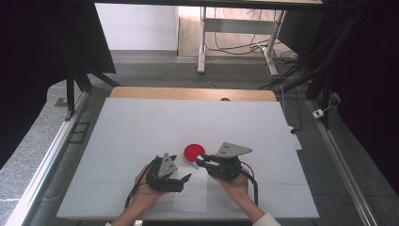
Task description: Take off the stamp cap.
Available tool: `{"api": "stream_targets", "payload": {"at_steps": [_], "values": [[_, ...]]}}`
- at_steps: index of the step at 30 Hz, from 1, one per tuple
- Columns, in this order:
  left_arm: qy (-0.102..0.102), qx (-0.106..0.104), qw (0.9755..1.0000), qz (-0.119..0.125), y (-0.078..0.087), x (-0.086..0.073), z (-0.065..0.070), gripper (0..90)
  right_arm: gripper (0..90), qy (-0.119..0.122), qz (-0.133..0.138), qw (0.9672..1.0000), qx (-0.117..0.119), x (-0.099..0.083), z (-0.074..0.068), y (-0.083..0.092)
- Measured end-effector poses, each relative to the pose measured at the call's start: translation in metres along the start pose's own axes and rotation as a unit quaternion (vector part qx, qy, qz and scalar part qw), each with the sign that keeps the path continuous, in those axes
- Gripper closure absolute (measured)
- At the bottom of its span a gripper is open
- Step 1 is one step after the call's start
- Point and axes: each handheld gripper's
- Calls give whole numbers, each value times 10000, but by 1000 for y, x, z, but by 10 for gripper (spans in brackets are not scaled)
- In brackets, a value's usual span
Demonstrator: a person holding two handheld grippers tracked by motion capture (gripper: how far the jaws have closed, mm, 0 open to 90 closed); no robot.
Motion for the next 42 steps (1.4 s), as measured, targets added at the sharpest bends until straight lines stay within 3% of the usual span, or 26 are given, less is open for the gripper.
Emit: {"api": "stream_targets", "payload": {"at_steps": [7,19,42], "values": [[2,-52,10000,79,-6,6,3,188,749,-16,29,10000,-4,0,0,0],[-90,-70,9999,-4,-17,6,8,216,749,-77,33,9999,-59,-1,0,-2],[-41,2,10000,22,-26,7,8,367,749,-261,179,9995,-95,-4,-4,-7]]}}
Point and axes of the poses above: each handheld gripper's, and its own axes: y roughly backward along the jaws, x roughly out of its top, z roughly to its right, and after that the axes turned 5 degrees about -x, right-handed
